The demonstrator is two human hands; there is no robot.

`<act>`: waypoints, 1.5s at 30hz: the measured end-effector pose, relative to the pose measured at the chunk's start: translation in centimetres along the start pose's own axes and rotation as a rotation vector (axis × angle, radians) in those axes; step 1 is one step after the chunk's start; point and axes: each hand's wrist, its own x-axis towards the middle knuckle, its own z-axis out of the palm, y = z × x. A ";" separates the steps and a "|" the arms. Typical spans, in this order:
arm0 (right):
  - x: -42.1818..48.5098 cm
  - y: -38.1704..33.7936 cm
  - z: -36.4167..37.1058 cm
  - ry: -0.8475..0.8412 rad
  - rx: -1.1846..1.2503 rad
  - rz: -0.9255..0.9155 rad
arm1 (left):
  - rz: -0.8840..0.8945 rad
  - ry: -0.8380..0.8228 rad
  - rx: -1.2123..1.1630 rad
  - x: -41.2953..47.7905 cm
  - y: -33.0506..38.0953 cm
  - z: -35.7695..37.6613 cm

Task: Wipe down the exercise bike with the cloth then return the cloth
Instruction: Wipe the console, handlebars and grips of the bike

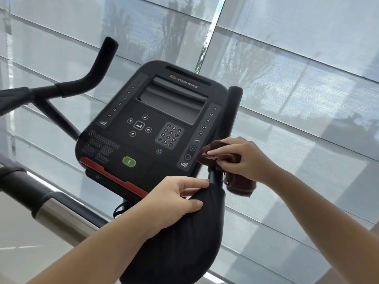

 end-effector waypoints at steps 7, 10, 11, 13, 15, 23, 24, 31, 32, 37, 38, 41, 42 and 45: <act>1.8 0.4 -2.1 0.010 -0.009 -0.061 | -0.036 0.012 -0.003 -0.1 0.2 0.0; 3.4 1.6 -0.9 0.117 -0.122 0.014 | -0.029 0.015 0.004 -0.2 0.2 0.1; 3.4 1.7 -0.1 0.099 -0.140 0.040 | -0.025 0.015 0.003 -0.2 0.2 0.1; 2.9 1.6 1.0 0.085 -0.106 0.036 | -0.019 0.012 -0.002 -0.2 0.3 0.1; 2.5 1.0 0.9 0.066 -0.037 0.011 | -0.013 0.008 -0.005 -0.2 0.4 0.1; -1.4 -2.3 0.7 -0.054 0.087 0.006 | 0.021 0.019 0.041 -0.2 0.2 0.0; -2.0 -2.5 0.8 -0.032 0.121 0.033 | 0.026 0.021 0.044 -0.2 0.2 0.0; -6.7 -4.0 2.1 0.191 0.553 0.304 | 0.081 0.030 0.046 -0.2 0.0 0.1; -7.5 -4.5 2.7 0.252 0.626 0.342 | 0.082 0.031 0.040 -0.2 0.0 0.1; -10.5 -7.6 5.7 0.511 0.660 0.427 | 0.067 0.026 0.001 -0.2 -0.1 0.0; -11.0 -8.3 6.1 0.526 0.663 0.427 | 0.068 0.015 -0.006 -0.2 0.0 0.0; -12.1 -9.6 6.4 0.542 0.667 0.429 | 0.066 0.017 -0.005 -0.2 0.1 0.0; -12.1 -9.5 6.2 0.560 0.675 0.437 | 0.058 0.018 -0.007 -0.2 0.1 0.0; -10.9 -8.2 5.6 0.736 0.746 0.534 | 0.024 0.005 0.023 -0.2 0.3 0.2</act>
